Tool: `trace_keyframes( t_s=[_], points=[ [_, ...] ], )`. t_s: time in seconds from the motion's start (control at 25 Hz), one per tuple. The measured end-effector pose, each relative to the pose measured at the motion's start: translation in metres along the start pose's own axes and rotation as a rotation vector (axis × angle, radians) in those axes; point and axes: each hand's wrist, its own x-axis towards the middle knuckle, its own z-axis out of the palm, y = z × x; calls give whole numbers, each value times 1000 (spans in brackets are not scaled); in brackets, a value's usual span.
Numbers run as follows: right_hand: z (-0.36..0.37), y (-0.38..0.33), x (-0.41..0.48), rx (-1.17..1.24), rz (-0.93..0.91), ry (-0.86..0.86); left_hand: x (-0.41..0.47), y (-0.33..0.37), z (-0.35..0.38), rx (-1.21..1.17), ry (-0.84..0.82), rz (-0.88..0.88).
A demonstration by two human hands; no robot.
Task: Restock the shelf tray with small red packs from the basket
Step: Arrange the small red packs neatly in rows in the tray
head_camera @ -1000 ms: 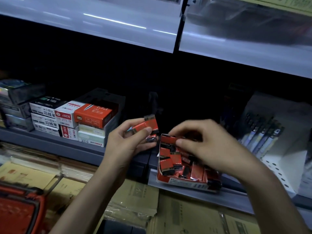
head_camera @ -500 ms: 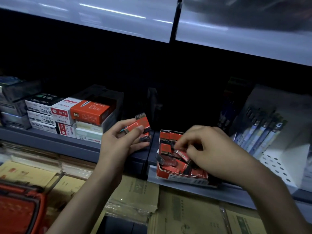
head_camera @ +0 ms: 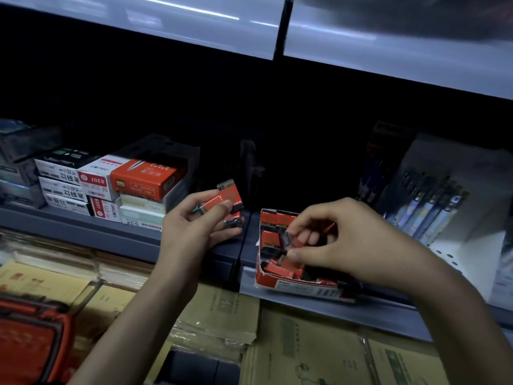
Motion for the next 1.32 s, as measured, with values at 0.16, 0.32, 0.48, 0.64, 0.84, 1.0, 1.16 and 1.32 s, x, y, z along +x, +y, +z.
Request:
trace_keyframes(
  t_s=[0.16, 0.32, 0.48, 0.64, 0.84, 1.0, 1.16, 1.32],
  points=[
    [-3, 7, 6, -86, 102, 72, 0, 0, -1, -1, 2, -5],
    [-4, 17, 6, -365, 188, 48, 2, 1, -2, -1, -1, -9],
    [9, -5, 6, -304, 4, 172, 3, 1, -1, -3, 7, -8],
    [36, -17, 17, -431, -36, 86, 3, -1, 2, -5, 16, -8],
    [41, -16, 26, -597, -73, 131, 2, 0, 2, 4, 19, -10],
    [30, -5, 23, -526, -121, 147, 1, 4, -2, 5, 13, -11],
    [5, 5, 15, -379, -115, 272, 1, 4, -1, 5, 13, -6],
    [-12, 12, 6, -473, -122, 423, 0, 1, 0, 24, 4, 0]
  ],
)
